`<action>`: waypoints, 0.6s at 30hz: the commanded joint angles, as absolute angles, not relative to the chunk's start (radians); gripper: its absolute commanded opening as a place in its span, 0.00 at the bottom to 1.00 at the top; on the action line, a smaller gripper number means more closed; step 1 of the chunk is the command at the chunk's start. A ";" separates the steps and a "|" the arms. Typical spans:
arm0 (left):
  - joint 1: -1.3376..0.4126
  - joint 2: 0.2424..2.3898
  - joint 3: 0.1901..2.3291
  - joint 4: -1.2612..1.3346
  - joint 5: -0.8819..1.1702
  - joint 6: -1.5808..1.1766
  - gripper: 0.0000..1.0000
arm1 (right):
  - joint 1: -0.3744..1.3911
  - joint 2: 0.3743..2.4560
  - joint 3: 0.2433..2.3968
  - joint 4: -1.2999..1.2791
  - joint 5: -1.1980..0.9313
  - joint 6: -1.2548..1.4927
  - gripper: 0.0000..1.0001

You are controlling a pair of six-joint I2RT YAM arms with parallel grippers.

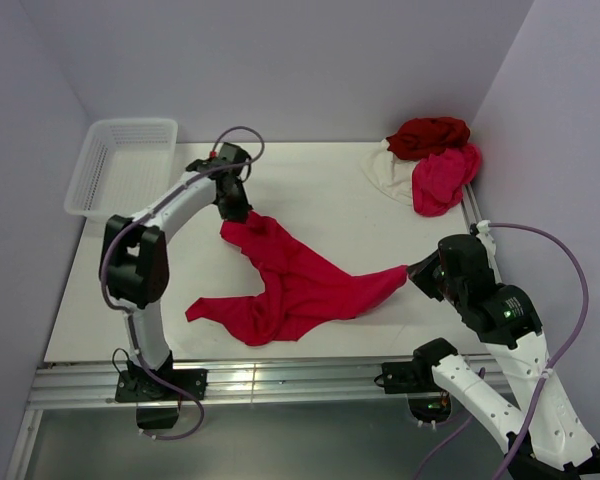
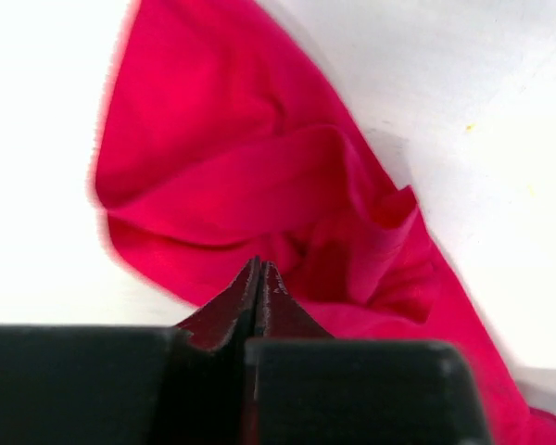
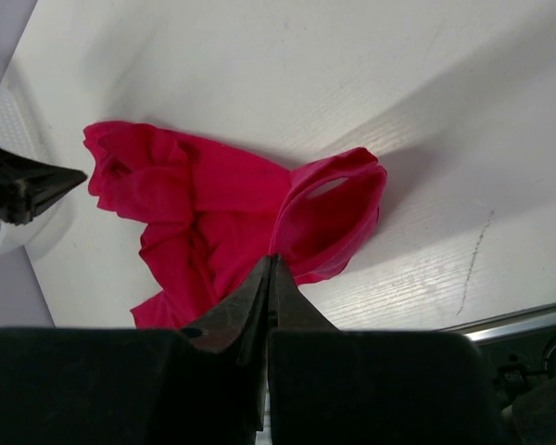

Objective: Roll the t-shirts
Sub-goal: Flatten the tshirt

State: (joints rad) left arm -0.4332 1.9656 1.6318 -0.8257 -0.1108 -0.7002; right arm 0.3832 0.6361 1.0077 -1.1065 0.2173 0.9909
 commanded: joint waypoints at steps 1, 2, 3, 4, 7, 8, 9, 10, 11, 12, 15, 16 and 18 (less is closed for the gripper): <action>-0.374 1.795 1.583 -0.749 0.021 -0.621 0.14 | 0.379 0.632 1.000 -1.074 0.233 0.999 0.00; -0.377 1.780 1.541 -0.712 0.069 -0.609 0.24 | 0.377 0.630 0.991 -1.071 0.227 0.997 0.00; -0.394 1.769 1.523 -0.659 0.130 -0.580 0.41 | 0.377 0.632 0.989 -1.065 0.224 0.997 0.00; -0.406 1.755 1.510 -0.635 0.147 -0.557 0.48 | 0.379 0.632 0.986 -1.063 0.221 0.999 0.00; -0.462 1.785 1.496 -0.623 0.215 -0.491 0.62 | 0.377 0.637 0.991 -1.060 0.219 0.992 0.00; -0.474 1.796 1.494 -0.623 0.238 -0.470 0.63 | 0.377 0.638 0.994 -1.061 0.219 0.988 0.00; -0.482 1.804 1.493 -0.623 0.245 -0.457 0.64 | 0.377 0.641 0.997 -1.062 0.222 0.986 0.00; -0.489 1.812 1.494 -0.620 0.239 -0.443 0.64 | 0.379 0.641 0.997 -1.062 0.221 0.985 0.00; -0.512 1.815 1.499 -0.620 0.227 -0.431 0.65 | 0.377 0.643 0.996 -1.060 0.222 0.983 0.00; -0.526 1.818 1.503 -0.621 0.219 -0.405 0.65 | 0.379 0.643 0.994 -1.055 0.221 0.983 0.00; -0.578 1.857 1.555 -0.638 0.167 -0.361 0.65 | 0.377 0.643 0.979 -1.048 0.209 0.991 0.00; -0.590 1.870 1.555 -0.638 0.157 -0.348 0.65 | 0.377 0.643 0.979 -1.045 0.206 0.991 0.00; -0.632 1.906 1.597 -0.661 0.117 -0.316 0.64 | 0.377 0.644 0.974 -1.040 0.201 0.992 0.00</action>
